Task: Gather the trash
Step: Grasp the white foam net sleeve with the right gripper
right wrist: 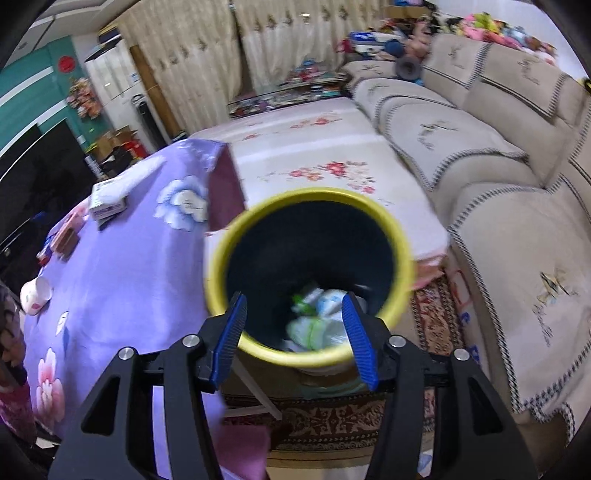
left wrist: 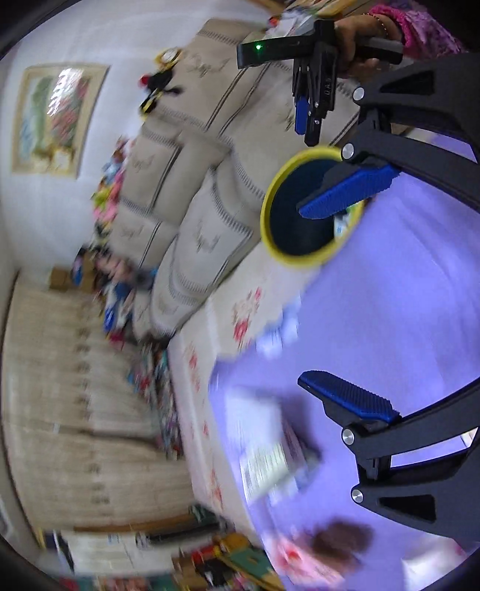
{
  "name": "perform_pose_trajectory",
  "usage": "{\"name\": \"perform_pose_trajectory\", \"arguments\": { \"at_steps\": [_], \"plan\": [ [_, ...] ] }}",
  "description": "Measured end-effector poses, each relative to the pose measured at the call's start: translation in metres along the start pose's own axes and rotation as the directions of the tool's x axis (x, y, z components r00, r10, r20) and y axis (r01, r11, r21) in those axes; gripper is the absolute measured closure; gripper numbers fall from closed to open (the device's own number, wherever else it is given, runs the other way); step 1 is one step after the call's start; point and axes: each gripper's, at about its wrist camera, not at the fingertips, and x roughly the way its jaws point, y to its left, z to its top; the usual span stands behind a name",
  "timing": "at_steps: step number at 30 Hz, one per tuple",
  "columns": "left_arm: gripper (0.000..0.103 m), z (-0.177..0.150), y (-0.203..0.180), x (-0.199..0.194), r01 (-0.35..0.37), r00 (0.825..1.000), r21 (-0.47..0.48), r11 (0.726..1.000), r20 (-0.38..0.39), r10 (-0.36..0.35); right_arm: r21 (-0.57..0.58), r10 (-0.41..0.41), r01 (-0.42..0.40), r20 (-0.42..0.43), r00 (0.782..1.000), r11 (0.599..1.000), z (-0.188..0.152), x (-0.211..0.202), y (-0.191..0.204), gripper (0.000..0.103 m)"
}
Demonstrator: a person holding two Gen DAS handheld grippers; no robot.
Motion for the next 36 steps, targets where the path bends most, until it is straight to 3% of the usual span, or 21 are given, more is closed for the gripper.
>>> {"name": "perform_pose_trajectory", "arguments": {
  "at_steps": [3,7,12,19,21,26,36],
  "plan": [
    [0.017,-0.017,0.035,-0.031,-0.106,0.994,-0.020,0.994,0.031,0.107,-0.056,0.046,-0.046,-0.001,0.999,0.997,0.013,0.011,0.033,0.052],
    [0.016,-0.041,0.080,-0.060,-0.222,0.972,-0.031,0.974,0.071,0.224,-0.127,0.099,-0.099,-0.006,0.995,0.987,0.038,0.028,0.084,0.052],
    [0.016,-0.061,0.128,-0.068,-0.290,0.951,-0.052,0.955,0.099,0.294,-0.163,0.170,-0.171,-0.017,0.985,0.972,0.074,0.053,0.144,0.052],
    [0.016,-0.081,0.162,-0.059,-0.297,0.948,-0.077,0.952,0.093,0.303,-0.151,0.190,-0.193,-0.035,0.981,0.970,0.119,0.090,0.208,0.042],
    [0.016,-0.080,0.163,-0.056,-0.289,0.949,-0.093,0.953,0.099,0.298,-0.128,0.207,-0.213,-0.059,0.976,0.969,0.134,0.108,0.221,0.031],
    [0.016,-0.087,0.164,-0.054,-0.259,0.960,-0.127,0.958,0.079,0.270,-0.056,0.194,-0.202,-0.124,0.973,0.978,0.161,0.154,0.234,0.022],
    [0.016,-0.089,0.151,-0.058,-0.268,0.956,-0.107,0.957,0.094,0.278,0.025,0.151,-0.150,-0.245,0.957,0.988,0.186,0.221,0.263,0.020]
  ]
}}
